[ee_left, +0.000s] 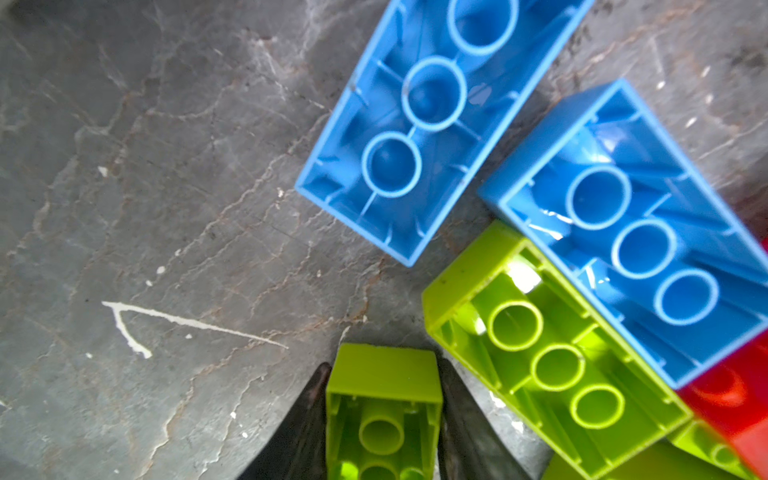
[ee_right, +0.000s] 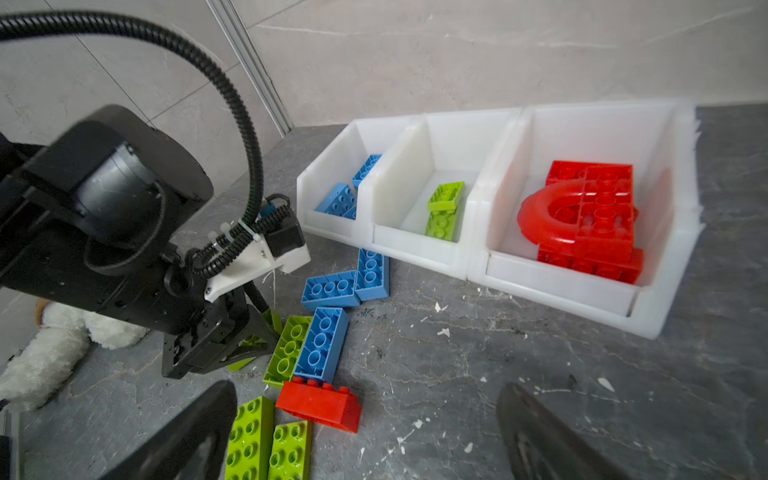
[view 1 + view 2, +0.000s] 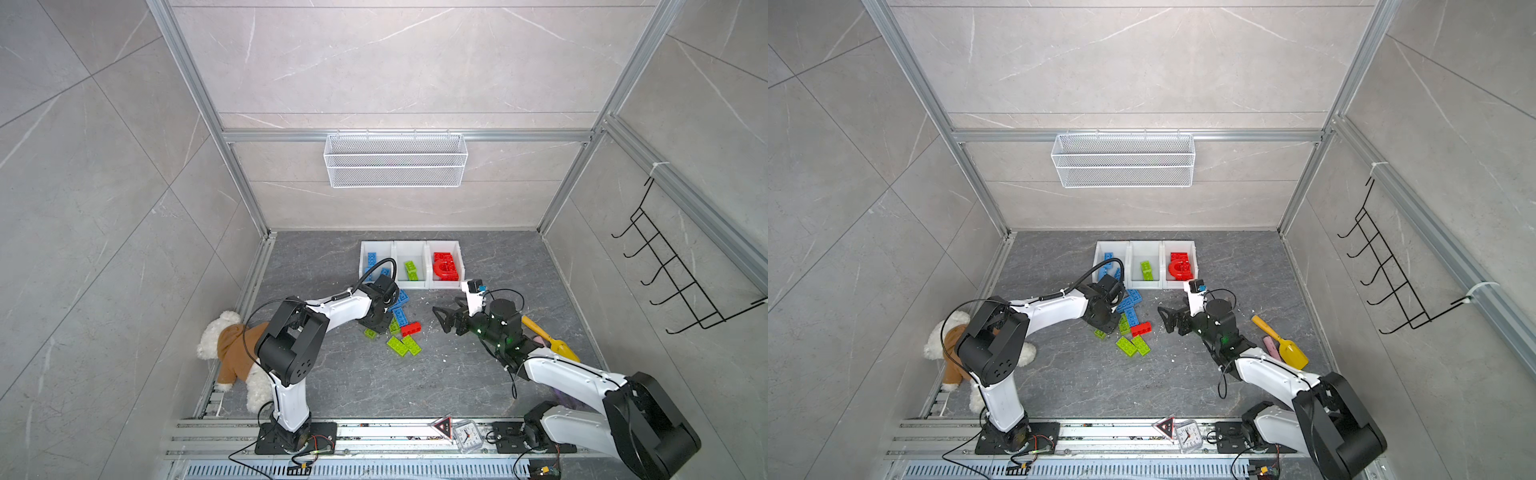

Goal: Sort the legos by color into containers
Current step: 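Lift the lime-green brick with the left gripper, then carry the green brick to the middle compartment and release it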

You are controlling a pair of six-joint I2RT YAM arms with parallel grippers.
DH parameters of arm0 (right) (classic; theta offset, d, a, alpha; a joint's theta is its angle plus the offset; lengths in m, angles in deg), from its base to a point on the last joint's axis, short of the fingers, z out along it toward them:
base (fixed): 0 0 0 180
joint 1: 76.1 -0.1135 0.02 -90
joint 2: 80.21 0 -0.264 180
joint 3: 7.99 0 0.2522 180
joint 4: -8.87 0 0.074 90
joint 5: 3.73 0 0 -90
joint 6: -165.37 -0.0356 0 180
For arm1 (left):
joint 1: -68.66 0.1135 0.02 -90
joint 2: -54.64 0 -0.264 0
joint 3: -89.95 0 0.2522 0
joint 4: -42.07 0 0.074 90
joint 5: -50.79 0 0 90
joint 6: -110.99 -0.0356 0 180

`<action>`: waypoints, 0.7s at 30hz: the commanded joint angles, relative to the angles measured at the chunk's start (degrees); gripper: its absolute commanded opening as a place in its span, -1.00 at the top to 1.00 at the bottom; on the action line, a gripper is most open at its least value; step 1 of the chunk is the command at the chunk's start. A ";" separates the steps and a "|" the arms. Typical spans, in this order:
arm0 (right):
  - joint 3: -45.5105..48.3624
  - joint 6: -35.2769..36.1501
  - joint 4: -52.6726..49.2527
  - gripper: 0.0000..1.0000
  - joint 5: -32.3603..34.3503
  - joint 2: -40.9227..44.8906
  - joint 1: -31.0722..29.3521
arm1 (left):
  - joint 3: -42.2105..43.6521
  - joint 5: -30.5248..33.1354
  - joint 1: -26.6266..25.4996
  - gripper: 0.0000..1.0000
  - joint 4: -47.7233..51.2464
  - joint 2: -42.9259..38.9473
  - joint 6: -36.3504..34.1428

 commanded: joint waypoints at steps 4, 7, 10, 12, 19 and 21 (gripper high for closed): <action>4.14 1.33 0.23 -1.00 13.01 9.38 0.26 | -1.99 1.66 0.11 0.30 3.75 -5.53 1.30; 4.96 1.32 0.66 -1.00 15.12 10.72 0.24 | -6.72 0.55 0.12 0.32 7.20 -6.67 1.39; 4.88 1.28 0.75 -1.00 15.31 10.31 0.24 | -12.68 -0.85 0.15 0.35 9.26 -6.64 0.21; 4.83 1.20 0.89 -1.00 15.14 9.96 0.22 | -16.67 -1.27 0.09 0.37 9.56 -6.26 -0.77; 5.45 1.12 1.24 -1.00 16.19 10.37 0.27 | -35.94 -1.91 0.15 0.44 10.66 3.08 -4.66; 5.57 0.23 1.28 -1.00 15.56 10.64 0.23 | -42.56 -2.40 0.12 0.46 11.20 7.36 -4.77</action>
